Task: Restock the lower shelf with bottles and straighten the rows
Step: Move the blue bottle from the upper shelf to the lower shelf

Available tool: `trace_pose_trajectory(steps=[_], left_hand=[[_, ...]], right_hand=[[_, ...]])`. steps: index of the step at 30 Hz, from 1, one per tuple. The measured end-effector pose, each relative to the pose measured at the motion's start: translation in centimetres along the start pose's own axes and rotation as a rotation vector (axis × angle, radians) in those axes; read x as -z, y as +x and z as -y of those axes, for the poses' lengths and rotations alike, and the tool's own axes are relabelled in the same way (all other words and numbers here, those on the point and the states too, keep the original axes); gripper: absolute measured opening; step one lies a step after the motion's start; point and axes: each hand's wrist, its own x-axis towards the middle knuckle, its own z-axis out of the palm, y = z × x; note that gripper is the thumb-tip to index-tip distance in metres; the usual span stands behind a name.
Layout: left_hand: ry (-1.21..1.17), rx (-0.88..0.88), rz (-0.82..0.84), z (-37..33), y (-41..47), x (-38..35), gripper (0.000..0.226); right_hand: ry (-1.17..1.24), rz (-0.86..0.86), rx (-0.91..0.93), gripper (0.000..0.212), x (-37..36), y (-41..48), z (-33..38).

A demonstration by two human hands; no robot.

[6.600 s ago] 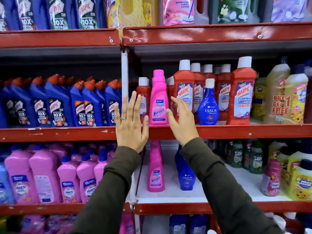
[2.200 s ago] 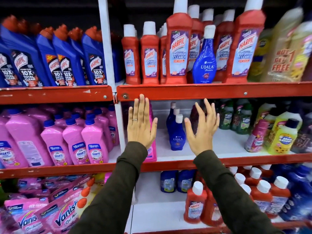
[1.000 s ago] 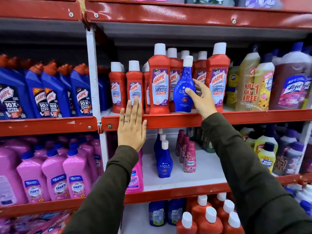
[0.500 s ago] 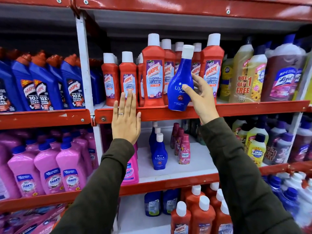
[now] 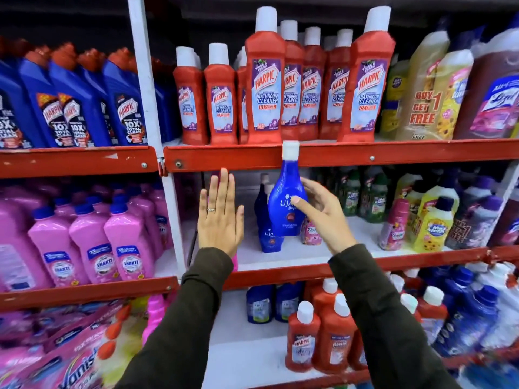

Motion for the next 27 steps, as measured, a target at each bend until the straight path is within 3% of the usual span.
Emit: trace_pose_trajectory(steps=[10,18,23,27], left_hand=[[-0.037,0.065,0.087,0.9,-10.0,-3.5,0.078],[-0.016,0.060,0.122,1.5,-12.1,-6.0,0.082],[-0.026,0.055,0.147,1.8,-13.2,-7.2,0.072],[-0.005,0.049,0.140,1.9,-13.8,-7.5,0.083]], right_hand=[[-0.026,0.017,-0.128,0.043,-1.9,-2.9,-9.0],[-0.057,0.015,-0.211,0.044,-2.8,-2.2,-12.3],[-0.073,0.042,-0.208,0.047,-2.7,-1.6,-13.6],[-0.038,0.018,-0.215,0.047,-2.1,-1.5,-14.9]])
